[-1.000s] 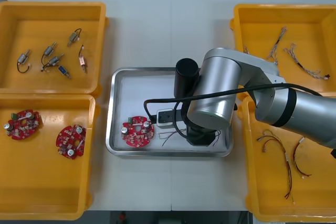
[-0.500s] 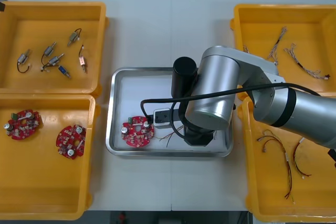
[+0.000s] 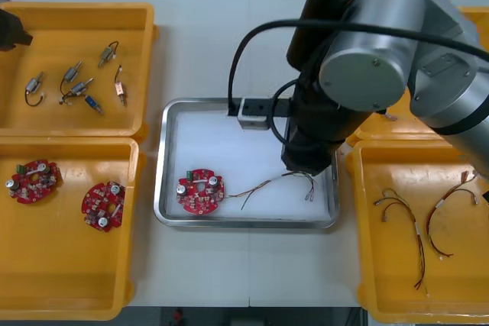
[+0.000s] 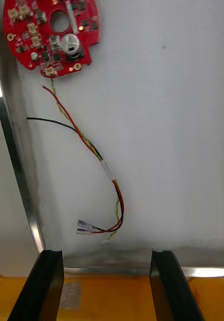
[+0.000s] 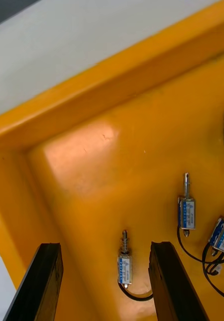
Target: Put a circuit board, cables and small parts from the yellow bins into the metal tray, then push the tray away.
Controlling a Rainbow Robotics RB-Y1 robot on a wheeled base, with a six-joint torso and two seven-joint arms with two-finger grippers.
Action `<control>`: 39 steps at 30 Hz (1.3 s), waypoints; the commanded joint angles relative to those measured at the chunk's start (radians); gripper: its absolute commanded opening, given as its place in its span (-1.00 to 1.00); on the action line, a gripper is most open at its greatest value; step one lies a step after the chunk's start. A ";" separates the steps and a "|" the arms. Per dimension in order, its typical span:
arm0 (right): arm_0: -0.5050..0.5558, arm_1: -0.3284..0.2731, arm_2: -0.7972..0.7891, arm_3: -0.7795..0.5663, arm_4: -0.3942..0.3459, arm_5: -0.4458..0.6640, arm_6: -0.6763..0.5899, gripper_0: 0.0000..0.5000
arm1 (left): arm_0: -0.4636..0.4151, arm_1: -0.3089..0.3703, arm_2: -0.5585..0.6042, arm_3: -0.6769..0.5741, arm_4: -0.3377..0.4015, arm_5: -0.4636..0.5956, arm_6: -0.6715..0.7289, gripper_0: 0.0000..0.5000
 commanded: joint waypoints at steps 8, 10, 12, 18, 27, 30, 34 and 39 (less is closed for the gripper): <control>-0.016 -0.162 -0.174 -0.017 -0.010 0.064 -0.489 1.00 | -0.039 -0.012 -0.053 0.076 0.056 -0.017 0.036 1.00; -0.016 -0.187 -0.197 -0.003 -0.013 0.064 -0.548 1.00 | -0.041 -0.012 -0.069 0.077 0.053 -0.017 0.039 1.00; -0.010 -0.208 -0.226 0.012 -0.018 0.064 -0.605 1.00 | -0.039 -0.014 -0.078 0.079 0.053 -0.018 0.040 1.00; 0.030 -0.268 -0.320 0.049 -0.001 0.064 -0.749 1.00 | -0.039 -0.023 -0.115 0.096 0.056 -0.026 0.042 1.00; 0.061 -0.302 -0.461 0.219 0.016 0.064 -0.583 1.00 | -0.039 -0.046 -0.131 0.160 0.080 -0.078 0.033 1.00; 0.061 -0.317 -0.493 0.299 0.027 0.064 -0.442 1.00 | -0.039 -0.046 -0.131 0.166 0.076 -0.084 0.031 1.00; 0.061 -0.333 -0.509 0.377 0.043 0.026 -0.299 1.00 | -0.039 -0.044 -0.131 0.168 0.065 -0.084 0.027 1.00; 0.061 -0.348 -0.516 0.462 0.054 -0.032 -0.152 1.00 | -0.038 -0.044 -0.131 0.172 0.045 -0.092 0.017 1.00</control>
